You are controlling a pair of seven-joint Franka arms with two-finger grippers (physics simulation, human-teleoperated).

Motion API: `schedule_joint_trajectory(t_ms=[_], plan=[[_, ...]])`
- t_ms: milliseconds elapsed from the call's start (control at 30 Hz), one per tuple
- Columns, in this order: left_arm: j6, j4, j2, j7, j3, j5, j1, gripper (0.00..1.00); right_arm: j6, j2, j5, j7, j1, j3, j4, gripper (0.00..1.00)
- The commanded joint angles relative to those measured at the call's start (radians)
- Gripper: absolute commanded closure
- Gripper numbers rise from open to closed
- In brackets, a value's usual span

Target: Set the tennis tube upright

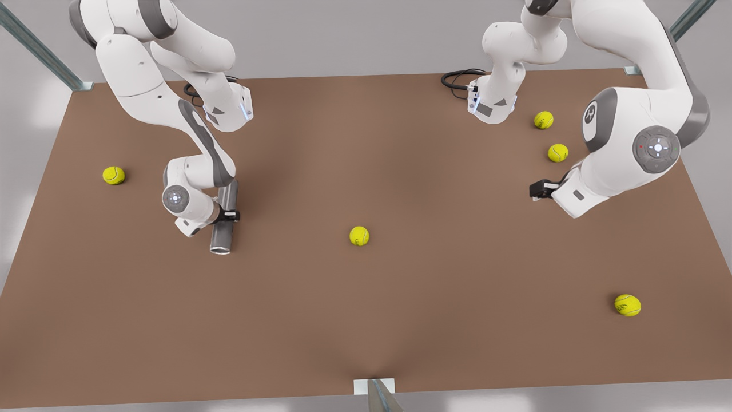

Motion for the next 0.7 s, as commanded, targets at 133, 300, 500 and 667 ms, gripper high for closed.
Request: schedule_joint_trajectory(t_ms=[133, 300, 500, 667], plan=[[0.0, 0.0, 0.0, 0.0, 0.0, 0.0, 0.0, 0.0, -0.02, -0.003, -0.002, 0.005, 0.012, 0.0, 0.015, 0.29], [0.002, 0.0, 0.0, 0.0, 0.0, 0.0, 0.0, 0.0, -0.194, -0.033, -0.002, 0.015, 0.029, 0.083, 0.156, 0.29], [0.002, 0.0, 0.0, 0.0, 0.0, 0.0, 0.0, 0.0, -0.359, -0.054, -0.007, 0.009, 0.101, 0.216, 0.322, 0.29], [0.002, 0.0, 0.0, 0.0, 0.0, 0.0, 0.0, 0.0, -0.387, -0.037, -0.045, 0.018, 0.34, 0.216, 0.455, 0.29]])
